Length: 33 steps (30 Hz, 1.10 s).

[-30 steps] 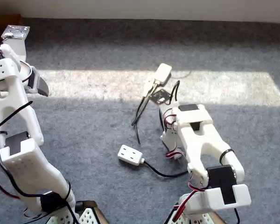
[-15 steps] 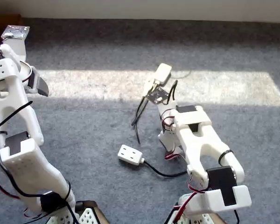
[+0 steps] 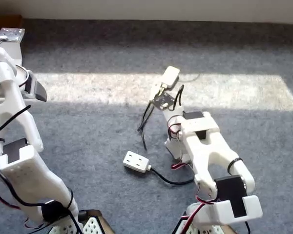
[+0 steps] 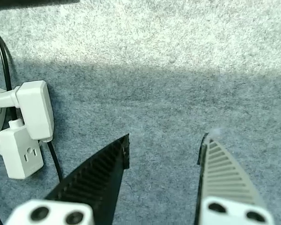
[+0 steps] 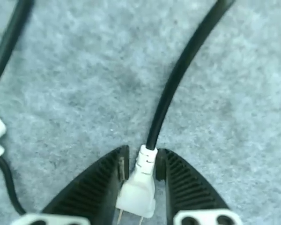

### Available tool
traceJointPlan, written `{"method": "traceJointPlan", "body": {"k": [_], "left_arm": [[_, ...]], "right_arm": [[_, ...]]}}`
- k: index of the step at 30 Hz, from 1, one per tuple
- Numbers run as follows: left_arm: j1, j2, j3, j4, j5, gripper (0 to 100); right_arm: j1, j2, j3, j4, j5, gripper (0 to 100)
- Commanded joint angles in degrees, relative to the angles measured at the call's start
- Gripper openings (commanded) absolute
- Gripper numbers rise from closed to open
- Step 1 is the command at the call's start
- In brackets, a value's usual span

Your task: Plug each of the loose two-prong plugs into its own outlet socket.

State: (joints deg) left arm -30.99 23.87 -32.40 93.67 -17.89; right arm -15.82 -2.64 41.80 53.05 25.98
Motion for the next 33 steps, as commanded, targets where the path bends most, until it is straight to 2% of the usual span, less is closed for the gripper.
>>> {"method": "traceJointPlan", "body": {"k": [1, 6, 10, 14, 17, 20, 24, 27, 29, 33], "left_arm": [[-0.57, -0.84, -1.8, 0.44, -0.44, 25], [-0.48, -0.92, -2.07, 0.44, -0.44, 25], [1.01, -1.01, -4.44, 0.35, -0.35, 25], [2.86, -1.01, -12.97, 0.44, -0.18, 25], [5.67, -1.01, -23.69, 3.52, -0.09, 25], [9.63, -1.01, -36.0, 7.38, 0.0, 25], [12.88, -1.1, -50.86, 7.47, 1.14, 25], [13.67, -1.19, -59.3, 7.65, 6.24, 25], [13.76, -2.86, -61.58, 7.65, 7.82, 25], [13.49, -11.82, -55.87, 7.91, 7.91, 25]], "right_arm": [[-3.12, 0.4, 4.18, -5.41, -0.53, 0.5], [-3.47, -0.22, 6.9, -6.29, -0.62, 0.5], [-3.74, -2.59, 0.4, -1.54, -4.4, 0.5], [-6.64, -10.15, -14.81, 12.62, -6.95, 0.5], [-10.42, -13.93, -30.46, 24.31, -7.03, 0.5], [-13.58, -13.32, -47.78, 34.42, -8.35, 0.5], [-15.78, -7.43, -67.82, 43.65, -13.54, 0.5], [-16.04, -1.1, -75.56, 44.35, -19.34, 0.5], [-16.04, 2.68, -77.49, 41.1, -20.92, 0.5], [-16.04, 6.73, -77.93, 30.11, -21.19, 0.5]]}}
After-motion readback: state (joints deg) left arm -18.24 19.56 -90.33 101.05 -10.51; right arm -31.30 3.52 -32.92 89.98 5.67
